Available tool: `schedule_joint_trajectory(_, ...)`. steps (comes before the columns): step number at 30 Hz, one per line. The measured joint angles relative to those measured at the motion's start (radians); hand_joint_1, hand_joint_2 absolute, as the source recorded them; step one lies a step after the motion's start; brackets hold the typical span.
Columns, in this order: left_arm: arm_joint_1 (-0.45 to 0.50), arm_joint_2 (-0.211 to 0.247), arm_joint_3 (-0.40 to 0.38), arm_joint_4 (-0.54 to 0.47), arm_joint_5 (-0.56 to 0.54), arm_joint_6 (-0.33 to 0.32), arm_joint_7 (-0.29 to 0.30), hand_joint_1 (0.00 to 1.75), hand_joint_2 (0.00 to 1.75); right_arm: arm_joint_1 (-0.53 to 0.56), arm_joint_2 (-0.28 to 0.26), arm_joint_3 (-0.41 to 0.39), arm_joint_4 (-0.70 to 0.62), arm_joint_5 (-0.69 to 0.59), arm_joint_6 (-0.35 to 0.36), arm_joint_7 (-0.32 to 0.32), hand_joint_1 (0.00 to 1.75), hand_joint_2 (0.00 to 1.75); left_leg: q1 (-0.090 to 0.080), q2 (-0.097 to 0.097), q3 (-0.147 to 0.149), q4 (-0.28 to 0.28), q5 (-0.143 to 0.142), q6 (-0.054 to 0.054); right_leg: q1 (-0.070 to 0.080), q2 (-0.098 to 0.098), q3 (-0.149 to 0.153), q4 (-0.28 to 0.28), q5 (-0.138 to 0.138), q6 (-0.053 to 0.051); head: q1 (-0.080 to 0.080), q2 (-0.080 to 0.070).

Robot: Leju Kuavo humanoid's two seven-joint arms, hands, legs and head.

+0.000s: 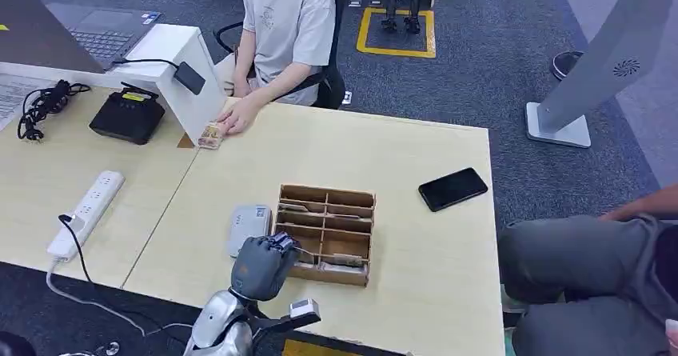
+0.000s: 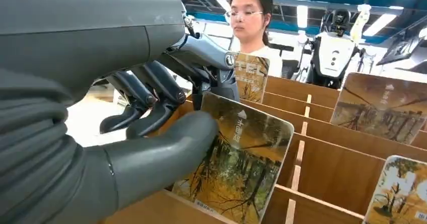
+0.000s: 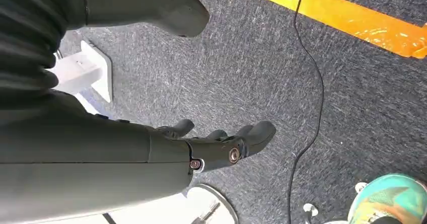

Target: Pass the card to the sensor for recognition and then transmit it.

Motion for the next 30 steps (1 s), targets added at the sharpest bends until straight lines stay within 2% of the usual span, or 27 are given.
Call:
schedule_joint_trajectory(10, -0.015, -0.001, 0.028, 0.039, 0.067, 0.000, -0.045, 1.75, 1.75, 0.000, 0.000, 0.000, 0.000, 0.000, 0.003, 0.001, 0.00, 1.75, 0.000, 0.000, 0.000, 0.000, 0.000, 0.000, 0.000, 0.000, 0.000, 0.000, 0.000, 0.000, 0.000, 0.000)
schedule_joint_trajectory(13, -0.019, 0.000, 0.026, 0.058, 0.152, 0.000, -0.048, 1.75, 1.75, 0.000, 0.000, 0.000, 0.000, 0.000, 0.003, 0.000, 0.00, 1.75, 0.000, 0.000, 0.001, 0.000, 0.000, 0.000, 0.000, 0.000, 0.001, 0.000, 0.000, 0.000, 0.000, 0.000)
schedule_joint_trajectory(15, -0.021, 0.007, 0.008, 0.068, 0.260, 0.000, -0.048, 1.75, 1.75, 0.000, 0.000, 0.000, 0.000, 0.000, 0.003, 0.000, 0.00, 1.75, 0.000, 0.000, 0.001, 0.000, 0.000, 0.000, 0.000, 0.000, 0.001, 0.000, 0.000, 0.000, 0.000, 0.000)
schedule_joint_trajectory(17, -0.023, 0.039, -0.043, 0.072, 0.376, -0.012, -0.035, 1.75, 1.75, 0.000, 0.000, 0.000, 0.000, -0.005, 0.002, 0.000, 0.00, 1.75, 0.000, 0.000, 0.002, 0.000, 0.001, 0.000, 0.000, 0.000, 0.001, 0.000, 0.000, 0.000, 0.000, 0.000)
schedule_joint_trajectory(19, -0.023, 0.090, -0.111, 0.037, 0.481, -0.065, 0.008, 1.75, 1.75, 0.000, 0.000, -0.001, 0.000, -0.013, 0.002, -0.003, 0.00, 1.75, 0.001, 0.000, 0.001, 0.000, 0.002, -0.002, 0.001, 0.000, 0.000, 0.001, 0.001, -0.001, 0.000, 0.000)
schedule_joint_trajectory(22, -0.025, 0.189, -0.203, -0.098, 0.602, -0.183, 0.052, 1.75, 1.75, 0.000, 0.000, -0.005, 0.000, -0.023, 0.001, -0.012, 0.00, 1.75, 0.002, 0.000, 0.001, 0.000, 0.002, -0.002, 0.001, 0.000, 0.000, 0.001, 0.001, -0.001, 0.000, 0.000)
schedule_joint_trajectory(24, -0.024, 0.231, -0.242, -0.184, 0.639, -0.237, 0.063, 1.75, 1.75, 0.000, 0.000, -0.009, 0.000, -0.031, 0.000, -0.015, 0.00, 1.75, 0.002, 0.000, 0.001, 0.000, 0.002, -0.002, 0.001, 0.000, 0.000, 0.001, 0.001, -0.001, 0.000, 0.000)
schedule_joint_trajectory(26, -0.021, 0.265, -0.267, -0.242, 0.647, -0.252, 0.068, 1.75, 1.75, 0.000, 0.000, -0.011, 0.000, -0.032, 0.000, -0.015, 0.00, 1.75, 0.001, 0.000, 0.001, 0.000, 0.002, -0.002, 0.001, 0.000, 0.000, 0.001, 0.001, -0.001, 0.000, 0.000)
schedule_joint_trajectory(30, -0.013, 0.299, -0.300, -0.313, 0.651, -0.254, 0.069, 1.75, 1.75, 0.000, 0.000, -0.016, 0.000, -0.032, 0.000, -0.015, 0.00, 1.75, 0.000, 0.000, 0.000, 0.000, 0.002, -0.002, 0.001, 0.000, 0.000, 0.001, 0.001, -0.001, 0.000, 0.000)
